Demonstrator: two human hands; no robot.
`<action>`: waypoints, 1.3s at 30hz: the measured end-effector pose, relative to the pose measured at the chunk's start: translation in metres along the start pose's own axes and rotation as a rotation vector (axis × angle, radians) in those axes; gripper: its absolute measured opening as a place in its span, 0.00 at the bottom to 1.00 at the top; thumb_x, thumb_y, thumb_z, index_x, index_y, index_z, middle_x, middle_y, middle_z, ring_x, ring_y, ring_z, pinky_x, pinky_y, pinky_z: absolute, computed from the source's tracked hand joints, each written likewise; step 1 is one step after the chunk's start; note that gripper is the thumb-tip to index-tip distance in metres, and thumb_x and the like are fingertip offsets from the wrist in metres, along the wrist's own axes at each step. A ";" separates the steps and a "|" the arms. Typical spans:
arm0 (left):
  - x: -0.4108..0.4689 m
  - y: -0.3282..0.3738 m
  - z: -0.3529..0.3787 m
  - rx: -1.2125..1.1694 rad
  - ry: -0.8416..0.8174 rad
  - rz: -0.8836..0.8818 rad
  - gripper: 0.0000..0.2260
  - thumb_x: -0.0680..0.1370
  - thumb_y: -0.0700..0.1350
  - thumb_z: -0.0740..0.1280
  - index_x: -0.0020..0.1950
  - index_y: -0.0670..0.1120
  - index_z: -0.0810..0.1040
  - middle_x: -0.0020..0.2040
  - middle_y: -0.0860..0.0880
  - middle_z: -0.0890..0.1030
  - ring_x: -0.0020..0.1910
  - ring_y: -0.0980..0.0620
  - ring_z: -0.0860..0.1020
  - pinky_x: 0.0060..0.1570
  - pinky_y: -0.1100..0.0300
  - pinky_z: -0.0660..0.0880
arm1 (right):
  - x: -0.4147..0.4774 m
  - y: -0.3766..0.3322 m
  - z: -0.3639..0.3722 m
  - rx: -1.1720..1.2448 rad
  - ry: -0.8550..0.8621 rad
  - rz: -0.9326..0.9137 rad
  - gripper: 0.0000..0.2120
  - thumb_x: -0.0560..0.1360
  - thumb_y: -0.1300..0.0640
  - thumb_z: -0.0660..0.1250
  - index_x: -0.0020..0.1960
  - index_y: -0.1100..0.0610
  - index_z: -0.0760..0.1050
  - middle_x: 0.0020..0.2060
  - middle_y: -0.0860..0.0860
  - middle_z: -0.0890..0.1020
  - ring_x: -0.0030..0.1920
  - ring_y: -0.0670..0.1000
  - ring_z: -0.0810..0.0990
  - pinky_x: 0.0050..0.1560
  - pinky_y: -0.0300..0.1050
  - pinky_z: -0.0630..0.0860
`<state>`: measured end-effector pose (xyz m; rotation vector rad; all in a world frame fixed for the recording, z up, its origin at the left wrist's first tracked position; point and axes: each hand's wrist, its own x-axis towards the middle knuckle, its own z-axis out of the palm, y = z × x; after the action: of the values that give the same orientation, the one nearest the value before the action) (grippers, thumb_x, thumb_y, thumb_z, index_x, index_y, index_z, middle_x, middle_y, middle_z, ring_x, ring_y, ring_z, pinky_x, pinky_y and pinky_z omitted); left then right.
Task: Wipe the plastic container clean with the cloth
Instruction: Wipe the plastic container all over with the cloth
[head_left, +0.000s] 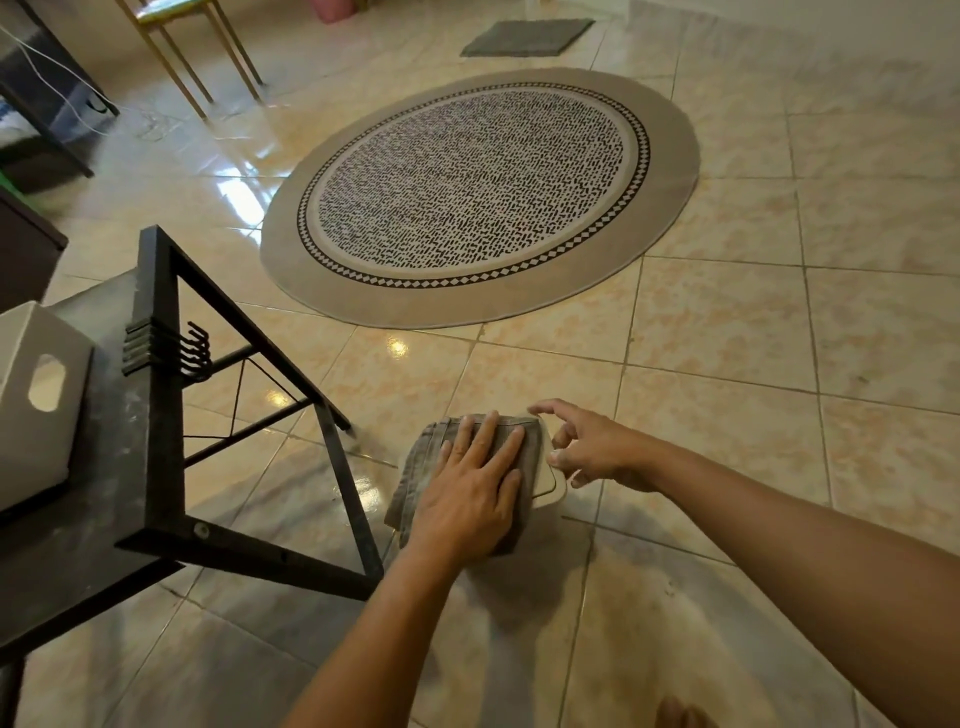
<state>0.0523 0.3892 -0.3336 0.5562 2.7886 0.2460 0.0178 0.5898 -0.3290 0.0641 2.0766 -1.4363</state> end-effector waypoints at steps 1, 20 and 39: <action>-0.001 -0.004 0.001 0.029 0.005 0.026 0.25 0.84 0.59 0.45 0.80 0.61 0.41 0.79 0.55 0.34 0.77 0.51 0.31 0.75 0.50 0.33 | 0.001 0.000 0.000 0.041 -0.044 0.005 0.31 0.77 0.69 0.65 0.73 0.45 0.64 0.43 0.55 0.74 0.40 0.52 0.77 0.42 0.45 0.80; 0.000 0.029 0.024 0.006 0.140 -0.134 0.27 0.83 0.59 0.41 0.79 0.57 0.34 0.80 0.54 0.33 0.78 0.47 0.30 0.76 0.43 0.35 | 0.004 0.006 -0.009 0.141 -0.151 -0.015 0.32 0.75 0.73 0.66 0.71 0.47 0.65 0.48 0.59 0.74 0.41 0.54 0.81 0.45 0.55 0.84; -0.011 0.009 0.026 -0.010 0.170 -0.400 0.28 0.80 0.57 0.37 0.79 0.56 0.33 0.80 0.52 0.33 0.78 0.47 0.31 0.74 0.42 0.30 | 0.006 0.003 0.001 0.142 -0.123 -0.008 0.33 0.76 0.74 0.64 0.74 0.50 0.62 0.47 0.57 0.73 0.43 0.57 0.81 0.39 0.49 0.84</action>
<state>0.0731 0.3959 -0.3537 -0.0337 2.9808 0.2276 0.0143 0.5889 -0.3349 0.0237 1.8769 -1.5511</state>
